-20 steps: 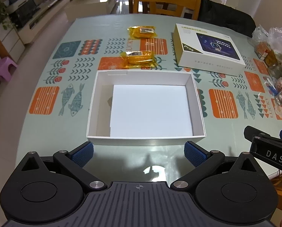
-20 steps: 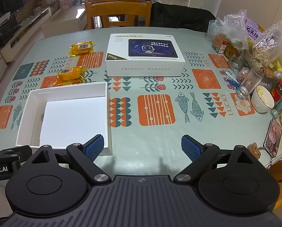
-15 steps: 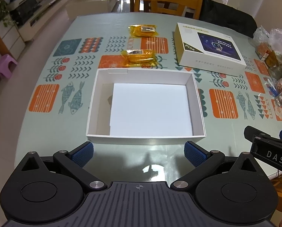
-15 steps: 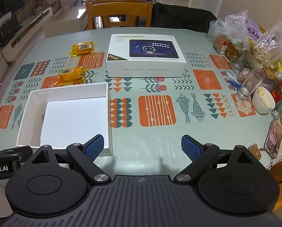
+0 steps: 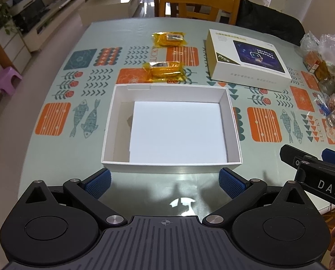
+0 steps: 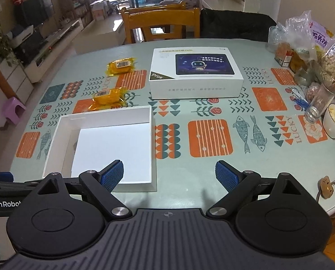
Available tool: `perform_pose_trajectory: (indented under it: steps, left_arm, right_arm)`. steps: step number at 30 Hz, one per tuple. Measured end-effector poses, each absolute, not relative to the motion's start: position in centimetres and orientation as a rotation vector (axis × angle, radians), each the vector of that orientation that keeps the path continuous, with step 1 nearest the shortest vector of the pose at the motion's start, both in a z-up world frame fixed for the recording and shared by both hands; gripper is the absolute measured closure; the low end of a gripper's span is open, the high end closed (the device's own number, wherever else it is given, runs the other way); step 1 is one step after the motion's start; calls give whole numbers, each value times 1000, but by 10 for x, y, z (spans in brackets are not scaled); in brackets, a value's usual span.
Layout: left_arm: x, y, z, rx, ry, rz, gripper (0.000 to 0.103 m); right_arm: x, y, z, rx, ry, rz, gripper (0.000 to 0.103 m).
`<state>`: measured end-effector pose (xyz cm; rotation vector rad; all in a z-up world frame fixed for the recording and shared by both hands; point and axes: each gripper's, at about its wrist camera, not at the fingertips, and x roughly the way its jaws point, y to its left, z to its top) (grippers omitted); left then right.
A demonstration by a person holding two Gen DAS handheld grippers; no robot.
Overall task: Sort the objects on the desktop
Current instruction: 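Move the left tool forward over the white tray toward the snack packs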
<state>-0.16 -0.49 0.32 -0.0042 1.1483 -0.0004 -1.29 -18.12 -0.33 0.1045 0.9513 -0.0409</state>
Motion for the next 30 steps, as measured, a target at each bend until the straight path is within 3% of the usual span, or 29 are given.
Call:
perform_pose_trajectory:
  steps: [30]
  left_arm:
    - [2, -18, 15, -68, 1079, 29, 0]
  right_arm:
    - [-4, -207, -5, 131, 871, 51, 0]
